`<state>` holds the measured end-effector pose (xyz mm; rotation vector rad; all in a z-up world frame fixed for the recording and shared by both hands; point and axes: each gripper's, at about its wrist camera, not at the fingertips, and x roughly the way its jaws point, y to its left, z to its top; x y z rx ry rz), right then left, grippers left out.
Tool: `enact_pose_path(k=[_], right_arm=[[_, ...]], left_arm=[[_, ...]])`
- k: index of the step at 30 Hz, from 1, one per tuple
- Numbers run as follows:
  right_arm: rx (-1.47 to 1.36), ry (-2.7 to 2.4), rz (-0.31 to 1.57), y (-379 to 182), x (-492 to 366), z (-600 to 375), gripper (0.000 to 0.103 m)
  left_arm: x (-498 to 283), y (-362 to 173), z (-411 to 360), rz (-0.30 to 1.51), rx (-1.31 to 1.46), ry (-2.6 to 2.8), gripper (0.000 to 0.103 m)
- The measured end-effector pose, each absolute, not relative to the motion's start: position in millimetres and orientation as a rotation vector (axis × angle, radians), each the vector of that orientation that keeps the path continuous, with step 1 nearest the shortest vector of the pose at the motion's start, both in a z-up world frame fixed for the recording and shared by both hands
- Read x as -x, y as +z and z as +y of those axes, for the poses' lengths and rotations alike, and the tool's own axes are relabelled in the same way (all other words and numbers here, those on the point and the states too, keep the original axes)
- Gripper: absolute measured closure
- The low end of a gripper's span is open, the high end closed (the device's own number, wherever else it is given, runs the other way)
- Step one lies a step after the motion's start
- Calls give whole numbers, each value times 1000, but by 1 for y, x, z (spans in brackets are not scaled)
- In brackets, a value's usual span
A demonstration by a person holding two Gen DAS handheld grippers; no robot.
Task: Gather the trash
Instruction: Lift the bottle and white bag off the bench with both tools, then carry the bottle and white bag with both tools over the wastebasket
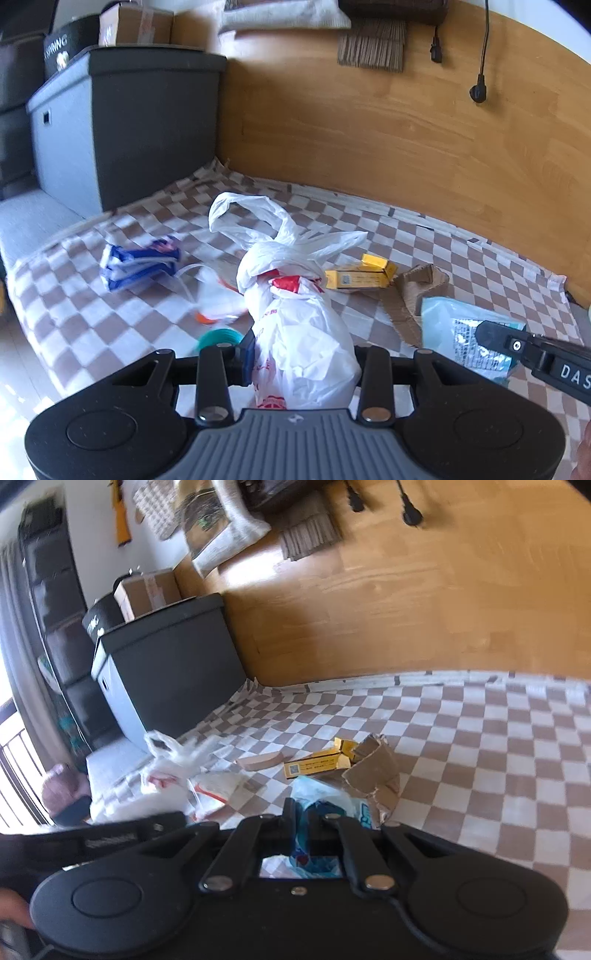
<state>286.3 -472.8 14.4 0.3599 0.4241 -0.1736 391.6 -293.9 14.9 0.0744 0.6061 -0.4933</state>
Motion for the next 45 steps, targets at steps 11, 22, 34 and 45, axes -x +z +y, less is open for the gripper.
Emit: enact_pose_path(k=[11,22,34,45], right_arm=[[-179,-235,419,35,-279,-442,99],[-139,-131,407,38,-285,-404,99],[-78,46,451,28,-313,-327,99],[13,170,518,11,-330,-261,99]], left_arm=[[-371,36,-260,531,-92,-466,63],[-354,46,-218,492,-85,-422,63],[-352,35,-147,520,-55,-309,63],[-353,7,-74,575,2,-210,63]])
